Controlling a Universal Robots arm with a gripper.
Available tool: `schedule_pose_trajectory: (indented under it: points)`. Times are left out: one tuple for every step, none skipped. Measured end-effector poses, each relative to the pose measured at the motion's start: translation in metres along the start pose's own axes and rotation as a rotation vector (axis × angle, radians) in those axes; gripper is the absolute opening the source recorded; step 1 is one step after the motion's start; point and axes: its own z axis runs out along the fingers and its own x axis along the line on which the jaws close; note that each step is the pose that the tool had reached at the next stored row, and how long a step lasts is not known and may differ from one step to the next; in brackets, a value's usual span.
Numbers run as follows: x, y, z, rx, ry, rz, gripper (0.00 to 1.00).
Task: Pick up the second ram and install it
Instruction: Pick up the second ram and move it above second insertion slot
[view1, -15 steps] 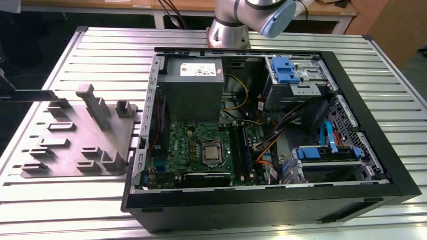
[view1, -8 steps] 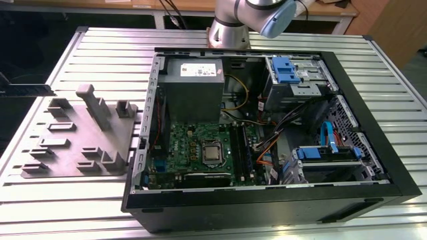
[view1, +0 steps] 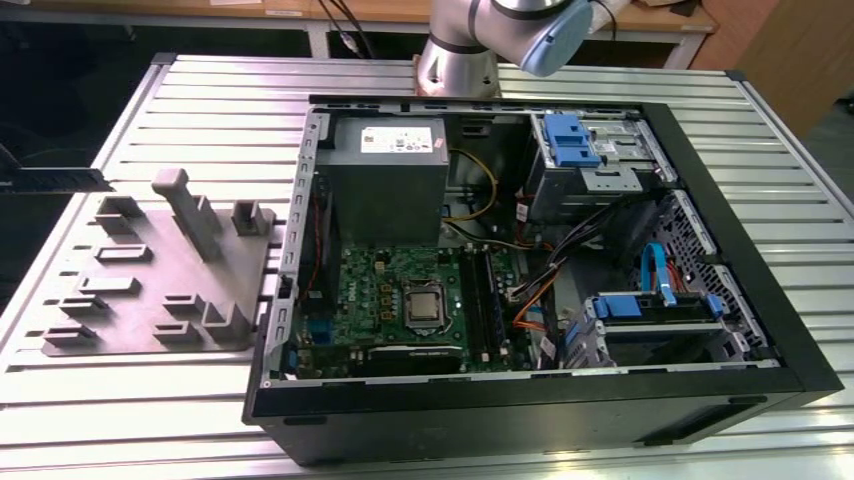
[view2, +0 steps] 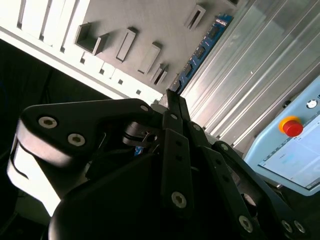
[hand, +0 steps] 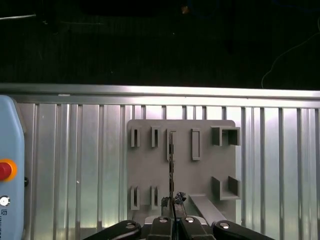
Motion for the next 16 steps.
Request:
schedule_pose_trajectory:
  points:
    - [0.0001,-0.0013,0.0002,0.0002,-0.0002,0.0,0.12]
    - [0.0001,-0.0027,0.0001,0.0002,-0.0002,0.0,0.12]
    - [0.0001,-0.0044,0.0001,0.0002,-0.0001,0.0,0.12]
    - [0.0,-0.0067,0.0,0.0001,-0.0001,0.0,0.12]
    - [0.0,-0.0094,-0.0001,0.0002,-0.0001,0.0,0.12]
    - [0.0,-0.0122,-0.0001,0.0002,-0.0001,0.0,0.12]
    - [0.0,-0.0152,-0.0003,0.0001,-0.0001,0.0,0.12]
    - [0.0,-0.0188,-0.0004,0.0001,0.0,0.0,0.12]
    - [-0.0001,-0.0224,-0.0004,0.0002,-0.0001,0.0,0.12]
    - [-0.0001,-0.0259,-0.0005,0.0002,-0.0002,0.0,0.12]
    - [-0.0001,-0.0295,-0.0006,0.0002,-0.0001,0.0,0.12]
    - [-0.0001,-0.0331,-0.0007,0.0002,-0.0001,0.0,0.12]
    - [-0.0001,-0.0369,-0.0008,0.0002,-0.0001,0.0,0.12]
    - [-0.0002,-0.0411,-0.0009,0.0002,-0.0002,0.0,0.12]
    - [-0.0002,-0.0451,-0.001,0.0001,0.0,0.0,0.12]
    - [-0.0002,-0.0492,-0.0012,0.0002,-0.0001,0.0,0.12]
